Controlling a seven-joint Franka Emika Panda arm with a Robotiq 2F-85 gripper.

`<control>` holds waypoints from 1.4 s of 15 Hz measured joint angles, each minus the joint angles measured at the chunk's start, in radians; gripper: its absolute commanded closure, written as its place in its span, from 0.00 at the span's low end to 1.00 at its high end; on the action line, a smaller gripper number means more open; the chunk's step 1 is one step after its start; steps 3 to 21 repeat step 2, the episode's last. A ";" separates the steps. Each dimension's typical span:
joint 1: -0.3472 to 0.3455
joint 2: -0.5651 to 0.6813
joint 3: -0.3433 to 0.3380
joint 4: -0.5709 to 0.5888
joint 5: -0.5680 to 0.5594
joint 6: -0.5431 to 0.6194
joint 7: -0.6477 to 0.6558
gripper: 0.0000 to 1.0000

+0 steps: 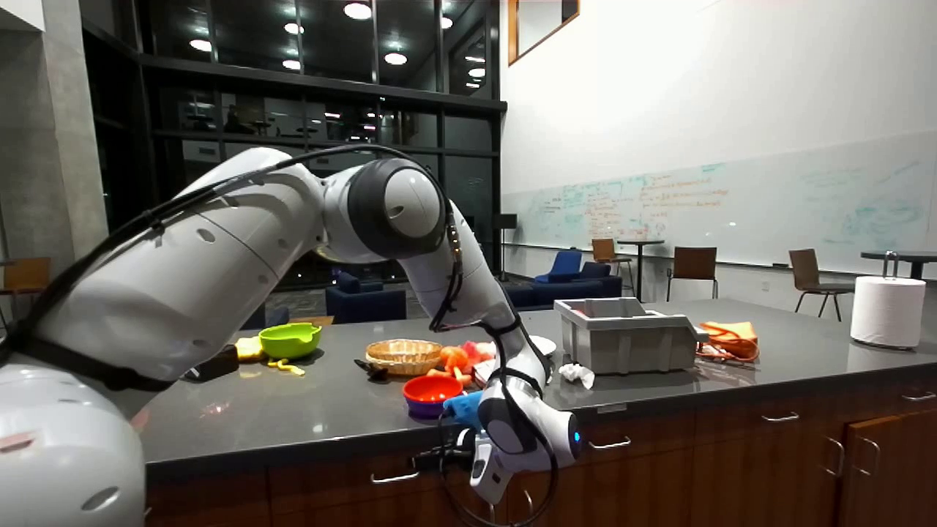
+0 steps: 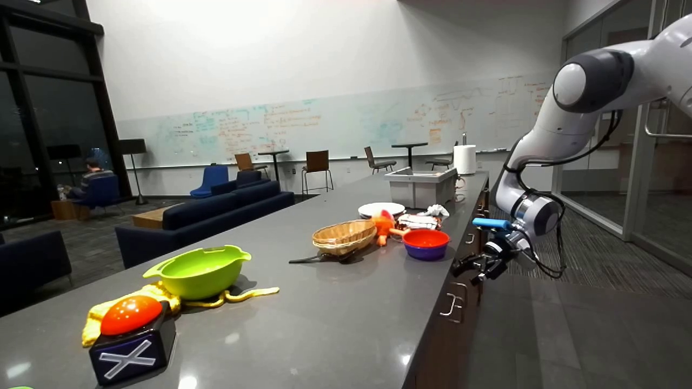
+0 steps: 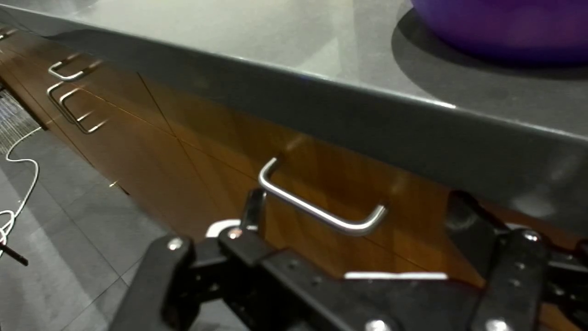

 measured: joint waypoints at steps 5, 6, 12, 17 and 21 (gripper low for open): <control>0.000 0.000 0.000 0.000 0.000 0.000 0.000 0.00; 0.000 0.000 0.000 0.000 0.000 0.000 0.000 0.00; 0.000 0.000 0.000 0.000 0.000 0.000 0.000 0.00; 0.000 0.000 0.000 0.000 0.000 0.000 0.000 0.00; 0.000 0.000 0.000 0.000 0.000 0.000 0.000 0.00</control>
